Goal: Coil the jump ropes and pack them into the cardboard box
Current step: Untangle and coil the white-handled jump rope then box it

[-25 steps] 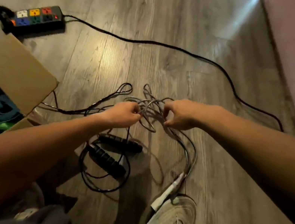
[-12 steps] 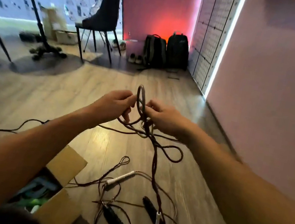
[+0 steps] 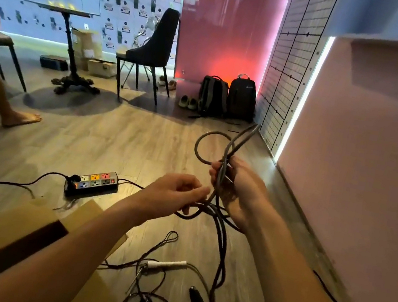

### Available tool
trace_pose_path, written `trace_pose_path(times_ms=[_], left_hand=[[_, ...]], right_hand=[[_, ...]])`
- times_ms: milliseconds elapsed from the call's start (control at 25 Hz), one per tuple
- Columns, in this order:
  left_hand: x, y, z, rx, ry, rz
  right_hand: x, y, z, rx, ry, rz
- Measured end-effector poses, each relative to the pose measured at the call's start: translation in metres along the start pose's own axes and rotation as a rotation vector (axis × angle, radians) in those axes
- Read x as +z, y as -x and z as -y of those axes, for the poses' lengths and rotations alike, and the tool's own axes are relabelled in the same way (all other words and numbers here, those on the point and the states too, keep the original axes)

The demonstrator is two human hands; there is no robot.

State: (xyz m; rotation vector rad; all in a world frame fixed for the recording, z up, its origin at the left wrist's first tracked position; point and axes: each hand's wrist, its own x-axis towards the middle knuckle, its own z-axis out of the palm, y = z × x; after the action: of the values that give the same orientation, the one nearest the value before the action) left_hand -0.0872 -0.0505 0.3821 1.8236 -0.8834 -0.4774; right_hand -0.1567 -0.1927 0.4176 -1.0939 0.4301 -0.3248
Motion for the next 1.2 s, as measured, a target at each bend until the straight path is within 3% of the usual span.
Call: trace_pose_path(times_ms=[120, 240, 360, 480, 640, 720, 840, 880, 960, 1120, 1200], left_hand=[[-0.018, -0.006, -0.001, 0.081, 0.033, -0.174], [-0.04, -0.014, 0.007, 0.042, 0.239, -0.406], [-0.055, -0.021, 0.018, -0.042, 0.362, -0.583], [-0.059, -0.029, 0.03, -0.121, 0.315, -0.683], [-0.059, -0.031, 0.04, -0.168, -0.281, -0.732], [-0.051, -0.028, 0.029, -0.019, -0.329, -0.652], [-0.028, -0.02, 0.005, 0.087, -0.093, -0.151], [-0.023, -0.02, 0.003, 0.134, -0.11, -0.084], [-0.017, -0.023, 0.005, 0.185, -0.167, -0.115], [-0.016, -0.031, 0.009, 0.059, -0.068, -0.139], [-0.029, -0.033, 0.012, 0.006, -0.02, -0.216]], right_hand=[[-0.004, -0.012, -0.004, -0.041, 0.421, 0.07], [-0.01, -0.014, -0.013, 0.044, 0.903, 0.279], [-0.009, -0.016, -0.016, 0.069, 0.737, 0.407], [-0.003, -0.024, -0.015, -0.037, 0.53, 0.295], [0.001, -0.027, -0.015, -0.026, 0.272, 0.247], [0.001, -0.024, -0.014, -0.008, 0.214, 0.291], [0.0, -0.023, -0.013, -0.04, 0.137, 0.302], [-0.001, -0.024, -0.013, -0.076, 0.141, 0.278], [-0.002, -0.025, -0.013, -0.193, 0.254, 0.178], [-0.006, -0.026, -0.011, -0.385, 0.637, 0.057], [-0.018, -0.031, 0.001, -0.394, 0.639, -0.004]])
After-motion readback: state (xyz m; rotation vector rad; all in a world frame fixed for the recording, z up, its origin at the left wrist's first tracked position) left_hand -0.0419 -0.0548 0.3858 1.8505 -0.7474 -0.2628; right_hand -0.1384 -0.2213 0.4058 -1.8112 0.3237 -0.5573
